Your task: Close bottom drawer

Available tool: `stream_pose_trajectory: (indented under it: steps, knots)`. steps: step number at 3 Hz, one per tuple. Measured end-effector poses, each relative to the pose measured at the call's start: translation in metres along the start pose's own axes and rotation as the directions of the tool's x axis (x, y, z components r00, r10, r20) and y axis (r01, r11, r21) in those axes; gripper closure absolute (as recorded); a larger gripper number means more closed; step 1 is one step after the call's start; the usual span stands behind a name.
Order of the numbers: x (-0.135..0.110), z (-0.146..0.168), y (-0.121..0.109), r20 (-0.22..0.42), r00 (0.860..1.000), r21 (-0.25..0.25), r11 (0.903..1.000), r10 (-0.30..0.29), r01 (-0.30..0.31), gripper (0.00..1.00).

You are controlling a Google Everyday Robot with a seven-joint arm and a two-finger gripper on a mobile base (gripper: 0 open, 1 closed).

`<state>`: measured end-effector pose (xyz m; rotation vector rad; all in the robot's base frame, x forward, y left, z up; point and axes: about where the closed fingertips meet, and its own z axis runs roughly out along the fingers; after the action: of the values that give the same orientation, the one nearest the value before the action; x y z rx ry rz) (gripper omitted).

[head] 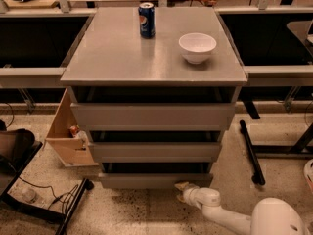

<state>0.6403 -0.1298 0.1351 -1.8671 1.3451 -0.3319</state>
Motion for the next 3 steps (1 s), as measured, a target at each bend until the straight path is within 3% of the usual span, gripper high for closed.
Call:
stream_pose_trajectory:
  steps: [1,2,3]
  knots:
    - [0.0,0.0,0.0,0.0,1.0,0.0,1.0,0.0,0.0,0.0]
    - [0.0,0.0,0.0,0.0,1.0,0.0,1.0,0.0,0.0,0.0]
    - [-0.0001,0.0,0.0,0.0,1.0,0.0,1.0,0.0,0.0,0.14]
